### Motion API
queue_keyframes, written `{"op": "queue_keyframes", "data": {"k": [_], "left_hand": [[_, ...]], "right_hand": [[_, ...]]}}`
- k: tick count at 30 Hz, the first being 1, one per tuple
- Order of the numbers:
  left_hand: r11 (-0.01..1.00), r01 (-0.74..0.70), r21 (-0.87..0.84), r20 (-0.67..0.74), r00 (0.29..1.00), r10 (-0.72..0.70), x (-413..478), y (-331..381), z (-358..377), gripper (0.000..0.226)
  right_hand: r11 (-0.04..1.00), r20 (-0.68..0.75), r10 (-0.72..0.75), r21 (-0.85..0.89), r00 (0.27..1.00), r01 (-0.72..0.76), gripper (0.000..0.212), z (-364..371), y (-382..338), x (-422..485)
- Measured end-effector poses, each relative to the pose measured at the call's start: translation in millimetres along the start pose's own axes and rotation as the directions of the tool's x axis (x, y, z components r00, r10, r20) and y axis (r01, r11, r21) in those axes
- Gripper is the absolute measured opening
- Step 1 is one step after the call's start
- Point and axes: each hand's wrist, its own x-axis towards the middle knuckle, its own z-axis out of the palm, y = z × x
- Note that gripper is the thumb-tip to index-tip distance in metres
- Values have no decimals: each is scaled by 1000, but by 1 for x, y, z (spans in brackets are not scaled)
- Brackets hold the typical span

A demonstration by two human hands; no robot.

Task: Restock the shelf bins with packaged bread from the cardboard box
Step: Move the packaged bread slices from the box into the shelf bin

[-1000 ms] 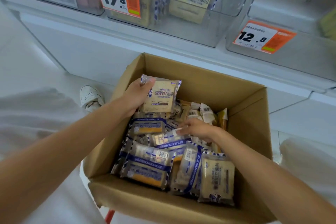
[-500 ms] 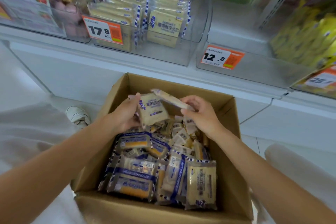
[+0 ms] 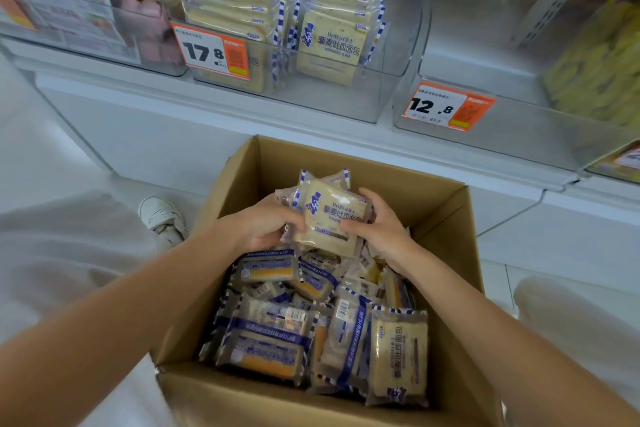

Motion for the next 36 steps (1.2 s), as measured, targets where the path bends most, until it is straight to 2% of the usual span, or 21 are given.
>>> {"op": "queue_keyframes", "data": {"k": [2,4,6,10,12,13,15,17,19,22,24,26,28,30,32,34,36], "left_hand": [[999,-33,28,8,999,33,-1,1,2,39],[997,-45,55,-49,998,48,1,5,2,51],[987,-76,144,-84,993,88,-2,12,1,47],[943,-172,285,52,985,164,-22,39,0,48],[921,-228,317,57,974,221,-34,56,1,47],[907,-261,332,44,964,262,-39,67,2,48],[881,-308,360,25,947,321,-47,89,0,53],[855,-358,376,-8,921,390,-55,117,-1,72],[803,-417,427,-89,864,496,-61,148,-1,95],[643,-523,559,-152,698,700,-63,195,-1,96],[550,-582,599,-128,609,783,-59,226,1,73],[492,-594,636,-105,565,818,-45,249,-2,58],[452,-527,720,-92,574,814,-22,263,-11,56],[401,-357,844,-84,649,756,5,268,-27,56],[283,-204,937,-47,730,682,28,269,-44,55],[208,-164,964,-7,770,638,41,273,-54,55],[189,-156,970,13,805,594,45,280,-57,59]], "right_hand": [[997,8,-59,-42,998,59,85,2,-3,-1],[992,12,-95,-80,995,96,97,5,-7,-6],[980,-6,-120,-159,993,117,104,4,-10,-11],[929,-54,-207,-323,977,179,82,-6,-33,-24],[904,-75,-272,-362,959,228,77,-9,-53,-29],[892,-98,-319,-367,943,263,82,-8,-64,-31],[858,-112,-427,-364,897,363,105,-10,-92,-34],[768,-69,-531,-462,845,445,106,-15,-128,-34],[638,-80,-626,-625,776,450,87,-22,-163,-31],[528,-173,-773,-709,610,468,64,-30,-207,-21],[463,-197,-834,-758,515,459,56,-36,-229,-6],[421,-193,-853,-804,485,421,53,-42,-243,16],[430,-190,-824,-823,534,371,55,-46,-246,44],[488,-180,-716,-820,675,299,55,-47,-241,74],[479,-137,-585,-853,799,205,39,-44,-238,99],[466,-113,-520,-868,847,170,32,-41,-237,115],[484,-91,-492,-855,866,185,41,-40,-239,123]]}}
